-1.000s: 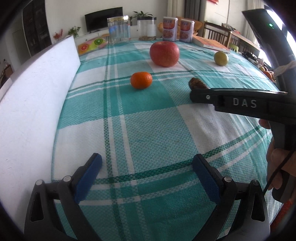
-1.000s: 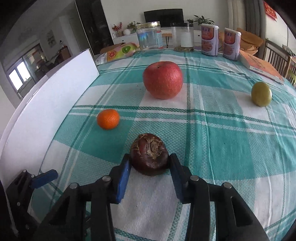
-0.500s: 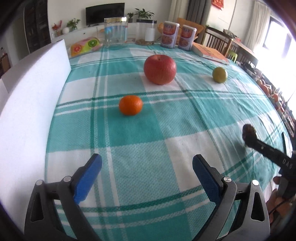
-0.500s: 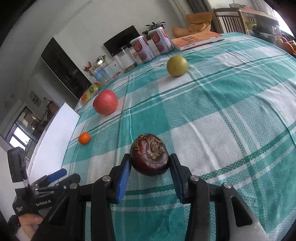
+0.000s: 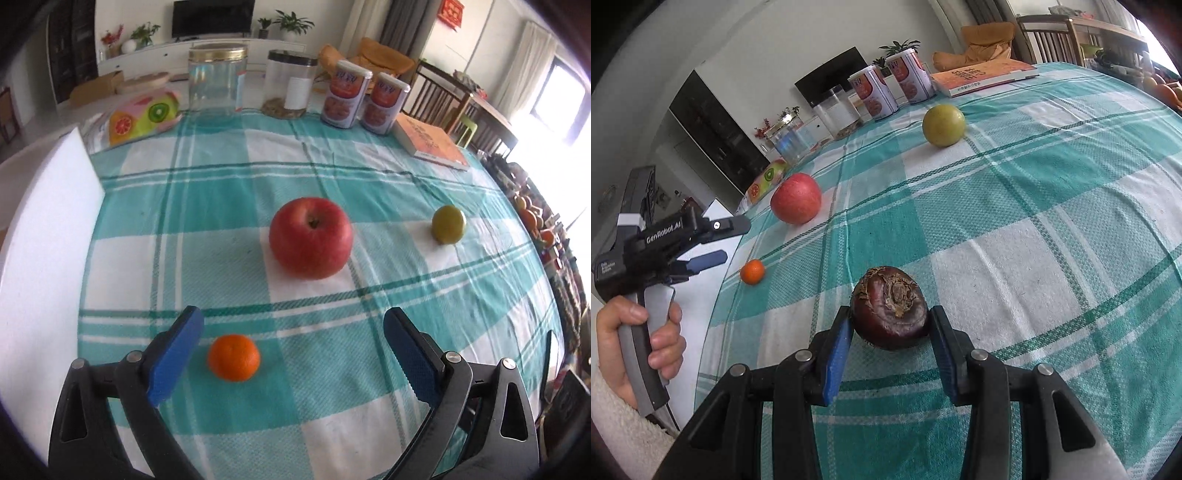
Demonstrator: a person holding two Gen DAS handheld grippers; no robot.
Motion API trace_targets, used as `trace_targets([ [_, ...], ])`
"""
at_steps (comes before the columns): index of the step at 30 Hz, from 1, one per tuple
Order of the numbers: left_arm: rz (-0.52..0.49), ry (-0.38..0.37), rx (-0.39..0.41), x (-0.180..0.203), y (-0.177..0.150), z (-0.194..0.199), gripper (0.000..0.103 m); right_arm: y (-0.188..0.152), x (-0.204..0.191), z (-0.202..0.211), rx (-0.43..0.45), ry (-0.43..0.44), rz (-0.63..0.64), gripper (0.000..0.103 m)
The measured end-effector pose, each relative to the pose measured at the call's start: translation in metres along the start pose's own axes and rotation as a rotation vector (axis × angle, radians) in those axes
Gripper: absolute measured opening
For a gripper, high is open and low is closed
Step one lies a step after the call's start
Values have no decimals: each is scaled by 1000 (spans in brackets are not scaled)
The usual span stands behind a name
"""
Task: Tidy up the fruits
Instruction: 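Grasp the red apple with the left tool while the right tool holds the dark fruit, then carry both fruits over the white box and open both tools to drop them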
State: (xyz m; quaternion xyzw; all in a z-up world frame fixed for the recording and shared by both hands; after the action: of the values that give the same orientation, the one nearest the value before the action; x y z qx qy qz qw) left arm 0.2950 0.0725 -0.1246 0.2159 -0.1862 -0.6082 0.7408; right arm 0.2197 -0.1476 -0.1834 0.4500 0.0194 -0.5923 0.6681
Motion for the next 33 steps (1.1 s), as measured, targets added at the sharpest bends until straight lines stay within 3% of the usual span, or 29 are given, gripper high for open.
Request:
trace_targets([
  [4, -15, 46, -31, 14, 28, -28, 98, 0, 0, -1, -2, 4, 0, 42],
  [8, -47, 113, -112, 21, 33, -65, 98, 1, 2, -1, -2, 13, -7, 42],
  [10, -53, 130, -110, 21, 34, -74, 97, 1, 2, -1, -1, 16, -8, 42],
  [11, -50, 137, -88, 20, 36, -73, 91, 1, 2, -1, -2, 16, -8, 42],
  [12, -50, 105, -63, 22, 37, -71, 70, 1, 2, -1, -2, 17, -8, 42],
  [14, -57, 141, -50, 22, 40, -68, 70, 2, 3, -2, -2, 19, -7, 42],
  [16, -49, 134, -23, 20, 39, -60, 70, 2, 3, -2, -2, 20, -8, 42],
  [20, 12, 51, 6, 18, 29, -26, 70, 2, 2, -2, -2, 16, -5, 42],
  [26, -1, -50, 60, 28, -14, 46, 70, 1, -5, 6, 21, 1, 24, 42],
  [28, -13, -66, 66, 27, -32, 65, 70, 2, -11, 13, 46, -8, 49, 41],
  [30, -36, -68, 72, 26, -49, 82, 70, 3, -17, 20, 73, -9, 74, 31],
  [33, -87, -35, 100, 25, -70, 100, 70, 3, -28, 29, 106, -36, 128, 30],
])
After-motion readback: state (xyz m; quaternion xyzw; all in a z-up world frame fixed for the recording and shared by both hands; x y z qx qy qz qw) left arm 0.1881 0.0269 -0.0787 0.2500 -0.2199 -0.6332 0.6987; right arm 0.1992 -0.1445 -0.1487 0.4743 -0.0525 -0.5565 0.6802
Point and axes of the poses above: each gripper's, at about its wrist camera, not at the fingertips, and z roughly against the way its jaws point, x to its right, y to its top, the point moved 6 cm from there along -z, roughly the way its jaws point, and after that the axes turned 11 degrees about y, right-handed, at the moved point
